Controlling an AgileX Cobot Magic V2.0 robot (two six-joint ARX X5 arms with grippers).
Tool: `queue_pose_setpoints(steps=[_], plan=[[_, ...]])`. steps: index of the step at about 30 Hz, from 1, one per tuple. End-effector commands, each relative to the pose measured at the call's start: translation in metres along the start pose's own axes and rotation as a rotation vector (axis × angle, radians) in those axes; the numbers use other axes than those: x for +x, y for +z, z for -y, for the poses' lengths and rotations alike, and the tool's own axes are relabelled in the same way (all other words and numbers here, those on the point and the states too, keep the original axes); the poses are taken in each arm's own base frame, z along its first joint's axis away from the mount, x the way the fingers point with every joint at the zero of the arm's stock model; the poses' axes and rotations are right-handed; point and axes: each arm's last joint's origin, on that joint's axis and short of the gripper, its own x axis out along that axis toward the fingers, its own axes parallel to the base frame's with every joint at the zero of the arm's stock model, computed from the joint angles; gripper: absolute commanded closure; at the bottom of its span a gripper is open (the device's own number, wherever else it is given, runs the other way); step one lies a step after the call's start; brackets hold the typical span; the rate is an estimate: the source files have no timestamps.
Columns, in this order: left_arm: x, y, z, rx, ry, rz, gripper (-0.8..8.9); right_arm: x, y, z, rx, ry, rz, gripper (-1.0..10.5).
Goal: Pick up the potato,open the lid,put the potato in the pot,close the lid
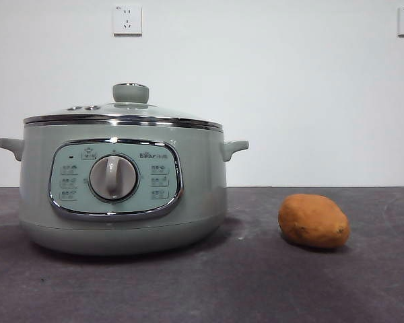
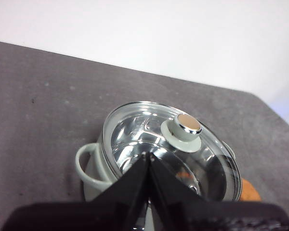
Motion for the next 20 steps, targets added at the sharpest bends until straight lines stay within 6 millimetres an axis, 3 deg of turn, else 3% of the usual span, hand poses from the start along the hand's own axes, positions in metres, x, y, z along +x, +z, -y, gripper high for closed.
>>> queue_pose_setpoints(steps=[1,4,8,10,15,20], plan=[[0.002,0.016,0.004,0.057,-0.004,-0.019,8.13,0.004,0.018,-0.009,-0.068,0.06,-0.061,9.5],[0.006,0.031,0.008,0.068,-0.045,-0.051,7.7,0.01,0.038,-0.017,-0.103,0.092,-0.116,9.1],[0.012,0.045,0.01,0.062,-0.093,-0.078,5.31,0.018,0.06,-0.023,-0.109,0.091,-0.163,6.0],[0.014,0.048,0.011,0.058,-0.093,-0.087,5.22,0.022,0.066,-0.024,-0.112,0.084,-0.185,5.0],[0.019,0.05,0.009,0.052,-0.085,-0.1,5.2,0.032,0.07,-0.021,-0.128,0.072,-0.235,4.7],[0.019,0.051,0.01,0.054,-0.087,-0.097,4.58,0.039,0.068,-0.019,-0.131,0.073,-0.264,4.7]])
